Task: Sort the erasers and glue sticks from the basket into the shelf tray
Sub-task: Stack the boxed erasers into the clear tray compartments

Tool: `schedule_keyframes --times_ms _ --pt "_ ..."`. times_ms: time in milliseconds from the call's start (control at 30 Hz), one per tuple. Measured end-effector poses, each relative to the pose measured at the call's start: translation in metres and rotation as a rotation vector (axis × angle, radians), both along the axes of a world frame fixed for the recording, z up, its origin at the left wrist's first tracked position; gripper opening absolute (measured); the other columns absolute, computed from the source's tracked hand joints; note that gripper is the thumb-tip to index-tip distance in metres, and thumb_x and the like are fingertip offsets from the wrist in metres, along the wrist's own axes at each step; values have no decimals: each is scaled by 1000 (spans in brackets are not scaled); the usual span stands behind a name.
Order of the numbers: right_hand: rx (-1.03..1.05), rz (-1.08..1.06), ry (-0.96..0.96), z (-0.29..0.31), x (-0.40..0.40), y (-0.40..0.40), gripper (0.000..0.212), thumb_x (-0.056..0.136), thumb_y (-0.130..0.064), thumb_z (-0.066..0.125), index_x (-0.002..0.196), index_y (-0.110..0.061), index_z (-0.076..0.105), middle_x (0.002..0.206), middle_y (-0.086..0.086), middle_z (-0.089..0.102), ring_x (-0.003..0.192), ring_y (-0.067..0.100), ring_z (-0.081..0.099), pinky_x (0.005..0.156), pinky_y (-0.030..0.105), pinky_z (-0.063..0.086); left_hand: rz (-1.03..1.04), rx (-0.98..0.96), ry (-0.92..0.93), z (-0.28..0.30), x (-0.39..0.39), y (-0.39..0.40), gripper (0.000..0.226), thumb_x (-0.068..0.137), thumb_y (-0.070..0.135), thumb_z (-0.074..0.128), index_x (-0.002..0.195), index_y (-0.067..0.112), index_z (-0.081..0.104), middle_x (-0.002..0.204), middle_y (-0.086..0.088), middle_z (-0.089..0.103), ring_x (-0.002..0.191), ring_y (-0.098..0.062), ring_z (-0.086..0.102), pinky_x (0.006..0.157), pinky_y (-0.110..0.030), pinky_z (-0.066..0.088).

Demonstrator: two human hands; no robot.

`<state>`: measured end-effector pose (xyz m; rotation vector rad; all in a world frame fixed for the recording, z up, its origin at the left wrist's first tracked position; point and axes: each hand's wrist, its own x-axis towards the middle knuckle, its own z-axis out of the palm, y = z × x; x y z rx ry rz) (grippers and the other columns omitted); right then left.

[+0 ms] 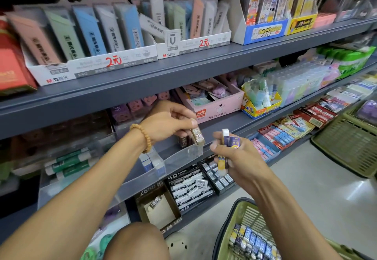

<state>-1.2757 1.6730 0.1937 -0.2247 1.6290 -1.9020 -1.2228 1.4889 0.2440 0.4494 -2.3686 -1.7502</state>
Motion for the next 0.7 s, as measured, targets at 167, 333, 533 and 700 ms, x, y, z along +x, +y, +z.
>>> schedule_keyframes --times_ms 167,333,533,700 --pt "-121 -125 -124 -4 -3 3 21 91 8 60 111 4 56 73 11 60 58 19 59 58 28 51 87 -258 -48 -9 2 -17 10 77 1 77 82 7 71 75 -12 71 63 -17 68 69 -32 61" --pt "-11 -153 -11 -4 0 4 10 95 -10 63 100 -2 63 76 10 70 66 21 64 56 27 51 59 -588 -96 -23 -2 -15 20 74 11 79 70 27 67 73 6 68 61 -4 60 65 -18 49" --pt "88 -186 6 -3 1 6 23 95 -20 64 74 -12 58 62 8 62 50 15 48 50 26 33 30 -724 -85 -41 -6 -5 15 75 18 76 71 29 66 73 13 63 74 -6 59 76 -23 49" --pt "9 -160 -31 -5 0 3 17 95 -11 64 79 -10 57 58 7 55 50 15 45 43 21 39 61 -697 -94 -47 -8 -1 28 72 14 79 67 31 57 73 8 64 81 -12 58 79 -28 48"
